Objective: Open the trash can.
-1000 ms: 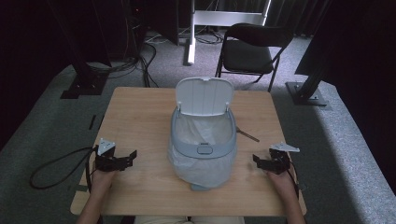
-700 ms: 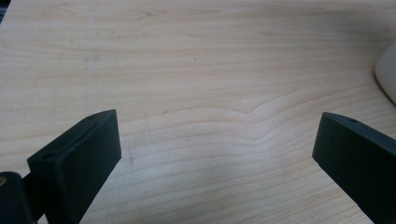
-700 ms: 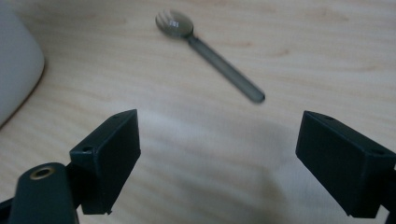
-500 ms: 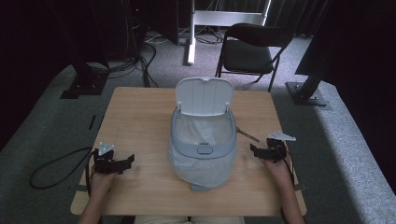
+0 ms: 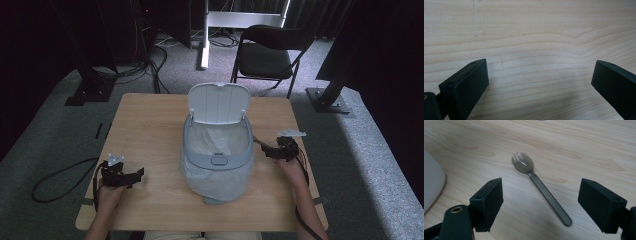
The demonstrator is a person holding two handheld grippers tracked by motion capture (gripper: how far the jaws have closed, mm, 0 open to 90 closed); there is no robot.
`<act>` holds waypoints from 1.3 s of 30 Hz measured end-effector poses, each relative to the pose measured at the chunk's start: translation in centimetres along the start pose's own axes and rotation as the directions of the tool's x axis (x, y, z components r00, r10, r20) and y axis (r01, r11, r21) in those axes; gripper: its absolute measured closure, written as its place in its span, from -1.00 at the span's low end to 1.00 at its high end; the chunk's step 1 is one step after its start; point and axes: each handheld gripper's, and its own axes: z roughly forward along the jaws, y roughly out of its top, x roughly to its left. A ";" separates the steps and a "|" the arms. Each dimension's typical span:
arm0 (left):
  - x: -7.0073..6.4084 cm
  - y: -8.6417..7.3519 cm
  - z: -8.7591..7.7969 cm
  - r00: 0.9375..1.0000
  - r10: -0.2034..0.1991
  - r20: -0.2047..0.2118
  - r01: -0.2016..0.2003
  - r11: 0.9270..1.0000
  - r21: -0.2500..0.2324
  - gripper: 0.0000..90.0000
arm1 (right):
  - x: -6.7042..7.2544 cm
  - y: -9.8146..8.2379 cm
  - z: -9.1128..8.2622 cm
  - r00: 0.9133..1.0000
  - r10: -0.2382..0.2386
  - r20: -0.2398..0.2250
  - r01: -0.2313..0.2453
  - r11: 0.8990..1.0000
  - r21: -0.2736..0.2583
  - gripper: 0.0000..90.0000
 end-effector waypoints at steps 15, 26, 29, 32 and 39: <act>-0.9 0.2 0.6 0.994 0.083 -0.076 -0.078 0.995 0.065 -0.97 | -0.4 0.0 3.9 0.998 -0.046 0.034 0.043 0.994 0.101 -0.46; -0.9 0.2 0.6 0.994 0.079 -0.079 -0.074 0.995 0.063 -0.97 | -0.7 -0.3 4.5 0.998 -0.047 0.042 0.042 0.993 0.114 -0.41; -0.9 0.2 0.5 0.994 0.079 -0.081 -0.074 0.995 0.064 -0.97 | -0.8 -0.1 4.7 0.999 -0.034 0.029 0.031 0.993 0.117 -0.33; -0.9 0.1 0.5 0.993 0.080 -0.081 -0.075 0.995 0.066 -0.97 | -1.0 0.1 4.9 1.000 -0.014 0.024 0.011 0.993 0.119 -0.23; -0.8 0.1 0.5 0.993 0.081 -0.081 -0.076 0.995 0.066 -0.97 | -1.2 0.3 4.6 0.999 0.000 0.039 -0.005 0.993 0.122 0.32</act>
